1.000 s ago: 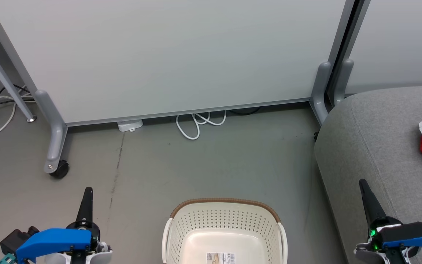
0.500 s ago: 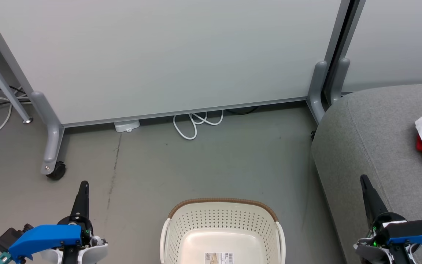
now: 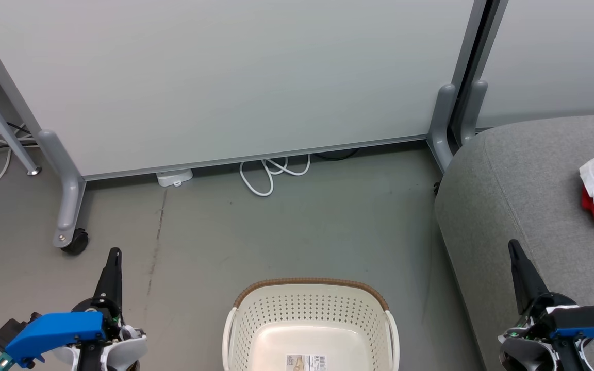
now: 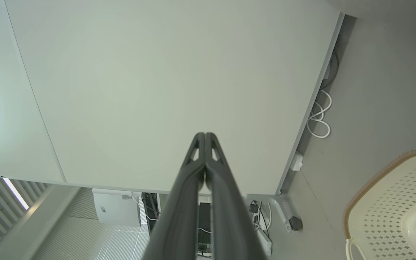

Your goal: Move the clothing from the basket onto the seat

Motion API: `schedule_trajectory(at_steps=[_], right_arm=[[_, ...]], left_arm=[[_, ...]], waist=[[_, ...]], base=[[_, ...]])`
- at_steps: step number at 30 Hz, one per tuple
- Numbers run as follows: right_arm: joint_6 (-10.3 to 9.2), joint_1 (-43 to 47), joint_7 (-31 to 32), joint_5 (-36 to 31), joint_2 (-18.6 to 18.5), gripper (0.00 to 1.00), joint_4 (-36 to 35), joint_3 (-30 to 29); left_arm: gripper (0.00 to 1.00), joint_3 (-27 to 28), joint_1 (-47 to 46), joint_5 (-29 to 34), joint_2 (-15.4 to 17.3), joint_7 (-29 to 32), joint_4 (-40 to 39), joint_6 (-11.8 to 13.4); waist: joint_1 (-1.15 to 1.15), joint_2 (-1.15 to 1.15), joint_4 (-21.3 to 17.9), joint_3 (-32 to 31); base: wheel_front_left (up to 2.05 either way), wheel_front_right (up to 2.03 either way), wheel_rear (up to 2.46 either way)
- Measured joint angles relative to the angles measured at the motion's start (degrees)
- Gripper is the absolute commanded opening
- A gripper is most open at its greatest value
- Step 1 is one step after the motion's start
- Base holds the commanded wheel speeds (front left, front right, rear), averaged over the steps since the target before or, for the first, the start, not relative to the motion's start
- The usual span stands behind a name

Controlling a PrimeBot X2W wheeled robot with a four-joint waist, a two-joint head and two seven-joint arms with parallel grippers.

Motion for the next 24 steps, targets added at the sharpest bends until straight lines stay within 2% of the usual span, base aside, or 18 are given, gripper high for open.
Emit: schedule_trajectory(at_steps=[11, 24], right_arm=[[0.00, -0.4, 0.5, 4.0, 0.0, 0.00, 0.0, -0.1], [0.00, -0.4, 0.5, 4.2, 0.0, 0.00, 0.1, -0.1]], left_arm=[[0.00, 0.9, -0.5, -3.8, -0.1, 1.0, -0.7, 0.0], [0.00, 1.0, -0.6, -3.9, -0.1, 1.1, -0.7, 0.0]], waist=[[0.00, 0.00, -0.5, 0.1], [0.00, 0.00, -0.5, 0.1]], base=[[0.00, 0.00, 0.00], [0.00, 0.00, 0.00]])
